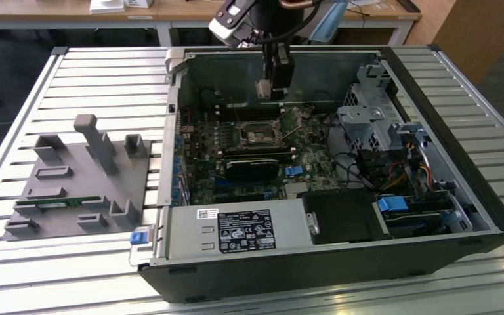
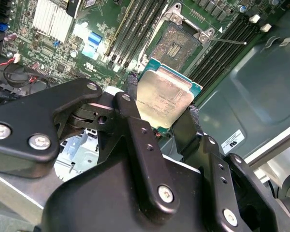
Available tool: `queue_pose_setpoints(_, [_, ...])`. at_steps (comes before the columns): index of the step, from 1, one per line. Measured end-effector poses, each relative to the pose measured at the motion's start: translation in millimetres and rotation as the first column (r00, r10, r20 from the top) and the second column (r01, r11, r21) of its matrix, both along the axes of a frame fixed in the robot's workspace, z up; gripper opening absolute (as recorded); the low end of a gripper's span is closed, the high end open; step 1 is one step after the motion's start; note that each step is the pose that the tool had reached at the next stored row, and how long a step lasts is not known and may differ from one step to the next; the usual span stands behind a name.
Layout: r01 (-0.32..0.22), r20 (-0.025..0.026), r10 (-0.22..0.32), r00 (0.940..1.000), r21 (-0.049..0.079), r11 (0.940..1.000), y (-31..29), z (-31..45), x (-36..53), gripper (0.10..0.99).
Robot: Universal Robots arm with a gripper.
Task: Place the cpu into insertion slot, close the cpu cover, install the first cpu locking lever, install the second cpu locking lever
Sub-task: 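Place the cpu into insertion slot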
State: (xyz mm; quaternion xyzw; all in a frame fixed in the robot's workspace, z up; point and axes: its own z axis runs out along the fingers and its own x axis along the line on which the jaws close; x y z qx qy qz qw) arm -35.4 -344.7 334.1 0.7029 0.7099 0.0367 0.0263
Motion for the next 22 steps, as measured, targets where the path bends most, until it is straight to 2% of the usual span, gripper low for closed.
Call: queue_pose_setpoints(22, [0.000, 0.0000, 0.000, 1.0000, 0.000, 1.0000, 0.0, -8.8, -0.1, 0.537])
